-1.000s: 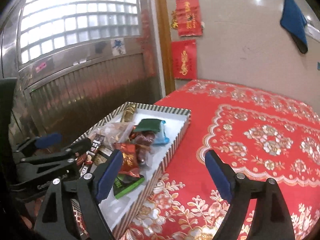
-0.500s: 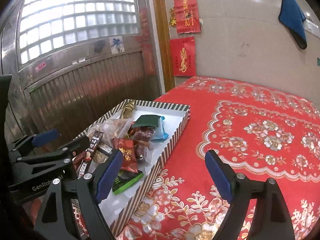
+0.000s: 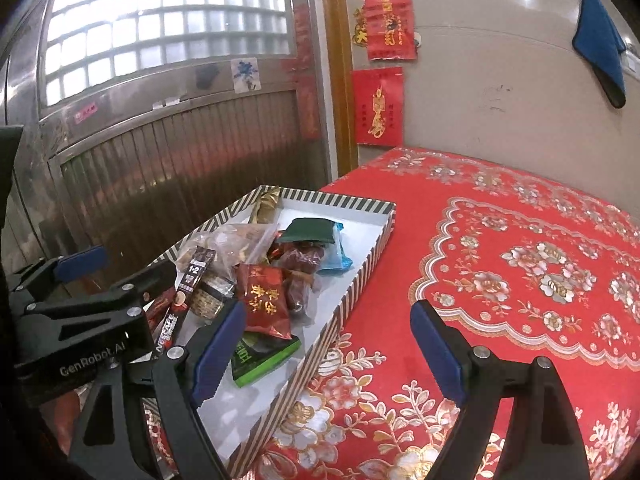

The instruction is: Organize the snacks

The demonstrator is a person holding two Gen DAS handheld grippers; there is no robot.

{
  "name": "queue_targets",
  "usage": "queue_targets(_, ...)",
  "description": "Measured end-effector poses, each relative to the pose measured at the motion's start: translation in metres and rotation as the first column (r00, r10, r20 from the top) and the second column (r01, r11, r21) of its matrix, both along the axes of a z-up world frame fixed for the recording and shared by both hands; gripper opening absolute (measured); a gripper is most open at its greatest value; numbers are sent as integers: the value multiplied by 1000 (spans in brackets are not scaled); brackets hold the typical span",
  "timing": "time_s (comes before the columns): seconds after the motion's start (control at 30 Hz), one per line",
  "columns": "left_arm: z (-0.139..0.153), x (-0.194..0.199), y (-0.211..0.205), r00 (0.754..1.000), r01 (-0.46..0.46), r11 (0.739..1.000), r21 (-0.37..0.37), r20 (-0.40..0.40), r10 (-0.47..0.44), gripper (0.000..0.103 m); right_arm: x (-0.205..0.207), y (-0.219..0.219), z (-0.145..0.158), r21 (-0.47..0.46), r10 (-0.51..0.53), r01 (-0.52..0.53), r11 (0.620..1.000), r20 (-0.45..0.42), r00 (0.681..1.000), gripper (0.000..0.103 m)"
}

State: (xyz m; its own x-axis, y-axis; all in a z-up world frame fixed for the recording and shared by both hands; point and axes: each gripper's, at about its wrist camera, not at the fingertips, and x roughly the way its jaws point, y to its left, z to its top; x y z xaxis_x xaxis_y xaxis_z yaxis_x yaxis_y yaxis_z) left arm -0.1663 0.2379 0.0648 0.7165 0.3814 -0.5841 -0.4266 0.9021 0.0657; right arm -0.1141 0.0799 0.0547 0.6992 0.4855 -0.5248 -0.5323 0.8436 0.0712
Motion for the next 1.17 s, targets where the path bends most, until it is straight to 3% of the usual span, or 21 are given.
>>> queue_targets(0.5,-1,-1,4,1000,14,999,-38,3,-14,84,-2,3,1,-11,8,-8,1000,11,1000,86)
queue_targets(1.17,-5,0,4,1000,-4,1000,-6,7,4,84,-3,10,-4,-22,20,-20,1000,0,1000,86)
